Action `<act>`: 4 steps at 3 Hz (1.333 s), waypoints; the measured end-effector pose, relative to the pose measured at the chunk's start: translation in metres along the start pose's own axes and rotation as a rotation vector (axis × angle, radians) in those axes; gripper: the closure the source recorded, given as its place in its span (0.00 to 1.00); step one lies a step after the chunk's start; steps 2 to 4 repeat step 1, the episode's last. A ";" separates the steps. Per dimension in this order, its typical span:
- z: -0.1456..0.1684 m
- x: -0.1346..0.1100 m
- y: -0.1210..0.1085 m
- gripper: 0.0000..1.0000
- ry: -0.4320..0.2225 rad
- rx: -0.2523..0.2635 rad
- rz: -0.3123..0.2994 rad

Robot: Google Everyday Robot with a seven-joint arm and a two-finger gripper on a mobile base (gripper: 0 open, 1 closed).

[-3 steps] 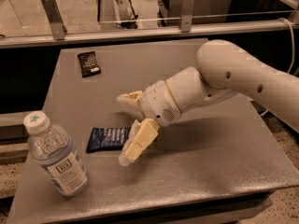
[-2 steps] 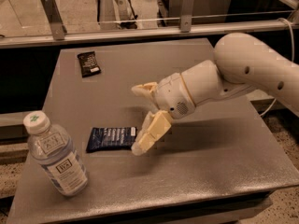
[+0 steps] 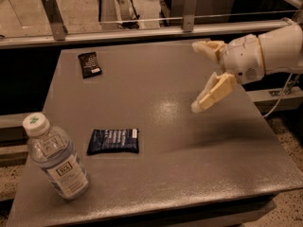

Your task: Move rxbar blueberry near blue plastic bottle

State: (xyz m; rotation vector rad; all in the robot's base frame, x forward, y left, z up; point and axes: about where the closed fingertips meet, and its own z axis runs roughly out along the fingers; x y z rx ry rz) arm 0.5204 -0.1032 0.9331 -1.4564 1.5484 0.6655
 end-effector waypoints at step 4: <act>0.001 -0.009 0.000 0.00 -0.005 0.002 -0.009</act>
Offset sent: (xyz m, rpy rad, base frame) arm 0.0000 0.0000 0.0000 0.0000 0.0000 0.0000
